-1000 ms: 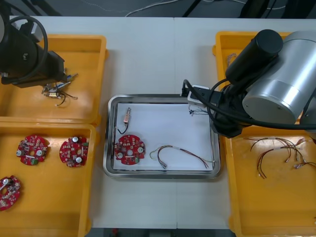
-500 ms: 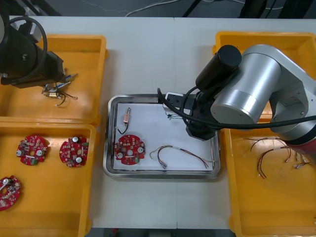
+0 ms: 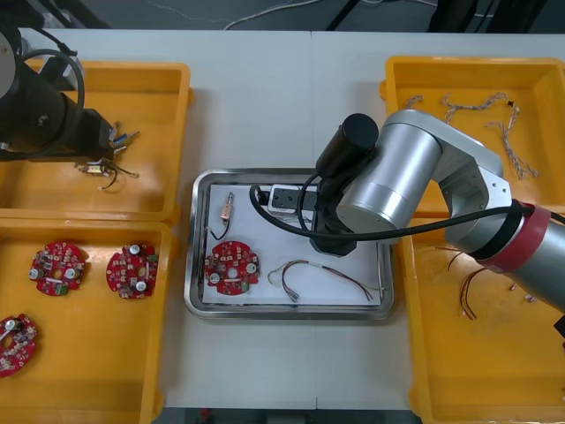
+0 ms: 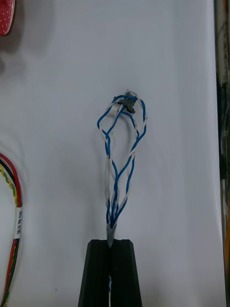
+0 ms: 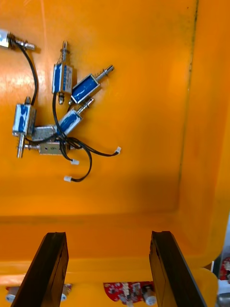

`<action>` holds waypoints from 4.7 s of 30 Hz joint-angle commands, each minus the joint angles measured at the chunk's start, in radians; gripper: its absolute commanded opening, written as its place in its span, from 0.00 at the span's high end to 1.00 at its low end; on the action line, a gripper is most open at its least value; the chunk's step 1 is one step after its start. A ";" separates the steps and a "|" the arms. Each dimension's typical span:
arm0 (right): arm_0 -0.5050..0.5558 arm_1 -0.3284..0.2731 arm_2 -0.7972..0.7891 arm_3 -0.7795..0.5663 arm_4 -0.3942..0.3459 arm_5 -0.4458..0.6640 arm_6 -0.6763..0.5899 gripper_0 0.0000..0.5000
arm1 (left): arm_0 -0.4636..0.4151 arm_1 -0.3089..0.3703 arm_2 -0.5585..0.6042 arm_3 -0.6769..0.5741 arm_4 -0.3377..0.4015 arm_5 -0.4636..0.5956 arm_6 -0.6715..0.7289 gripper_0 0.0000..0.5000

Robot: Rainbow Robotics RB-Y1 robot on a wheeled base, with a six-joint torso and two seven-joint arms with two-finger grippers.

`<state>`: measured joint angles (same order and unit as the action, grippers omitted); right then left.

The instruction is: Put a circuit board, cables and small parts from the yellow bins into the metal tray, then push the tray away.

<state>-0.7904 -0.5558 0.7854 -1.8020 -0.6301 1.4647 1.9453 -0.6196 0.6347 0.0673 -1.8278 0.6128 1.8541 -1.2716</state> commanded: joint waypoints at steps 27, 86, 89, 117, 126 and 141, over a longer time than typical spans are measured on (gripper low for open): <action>-0.050 0.039 -0.121 -0.155 0.024 0.272 0.029 0.00 | -0.106 0.016 0.080 0.386 -0.048 -0.291 -0.129 0.00; 0.539 -0.134 -1.012 -0.491 -0.003 0.455 -0.657 0.00 | 0.115 0.066 0.144 0.255 0.094 -0.352 -0.555 0.00; 0.562 -0.144 -1.038 -0.493 -0.003 0.455 -0.669 0.00 | 0.106 0.066 0.144 0.257 0.090 -0.360 -0.552 0.00; 0.626 -0.173 -1.085 -0.500 -0.092 0.455 -0.732 0.00 | 0.152 0.063 0.101 0.292 0.084 -0.455 -0.716 0.00; 0.629 -0.173 -1.085 -0.504 -0.111 0.455 -0.746 0.00 | 0.147 0.062 0.147 0.358 0.140 -0.466 -0.901 0.00; 0.629 -0.173 -1.085 -0.508 -0.122 0.455 -0.747 0.00 | 0.103 0.036 0.186 0.482 0.133 -0.538 -1.095 0.00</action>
<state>-0.1759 -0.6888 -0.2648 -2.2762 -0.7435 1.9169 1.2264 -0.4848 0.6550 0.2235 -1.3391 0.7765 1.3355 -2.2116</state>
